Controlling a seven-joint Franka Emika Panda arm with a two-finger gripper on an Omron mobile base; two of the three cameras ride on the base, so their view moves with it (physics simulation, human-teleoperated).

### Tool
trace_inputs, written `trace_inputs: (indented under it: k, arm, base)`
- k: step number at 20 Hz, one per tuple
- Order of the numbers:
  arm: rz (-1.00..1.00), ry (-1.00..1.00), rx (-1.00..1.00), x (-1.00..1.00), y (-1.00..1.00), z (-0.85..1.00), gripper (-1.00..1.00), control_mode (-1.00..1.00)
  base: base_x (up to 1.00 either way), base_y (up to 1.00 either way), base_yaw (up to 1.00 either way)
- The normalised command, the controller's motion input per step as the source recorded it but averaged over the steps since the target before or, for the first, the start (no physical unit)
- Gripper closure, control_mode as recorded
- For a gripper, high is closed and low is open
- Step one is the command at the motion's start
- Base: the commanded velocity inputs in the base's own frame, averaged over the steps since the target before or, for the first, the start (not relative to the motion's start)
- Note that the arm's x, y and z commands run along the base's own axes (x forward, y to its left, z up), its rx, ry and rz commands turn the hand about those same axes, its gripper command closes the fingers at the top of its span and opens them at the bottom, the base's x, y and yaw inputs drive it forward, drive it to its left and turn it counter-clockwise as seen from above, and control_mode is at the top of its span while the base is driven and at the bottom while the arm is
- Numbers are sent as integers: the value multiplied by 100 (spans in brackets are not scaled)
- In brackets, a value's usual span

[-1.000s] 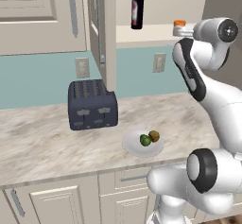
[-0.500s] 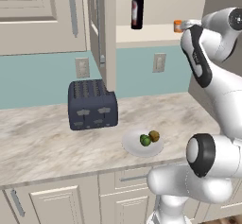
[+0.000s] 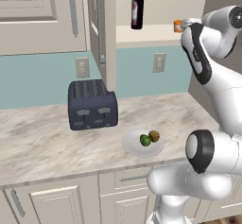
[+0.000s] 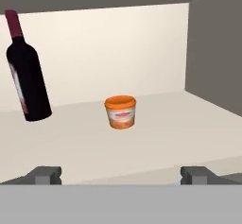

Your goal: Pick the avocado and bread from the counter and place them on the plate. Then pick the jam from the cabinet and place it next to the plate. Lastly close the cabinet door.

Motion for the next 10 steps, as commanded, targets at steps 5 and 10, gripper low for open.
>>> trace_inputs:
  k: [5,10]
  arm:
    - [0,1,0,30,-1,0,-100,-100]
    - [0,2,0,36,-4,0,-100,-100]
  base:
    - [0,0,0]
    - [0,0,0]
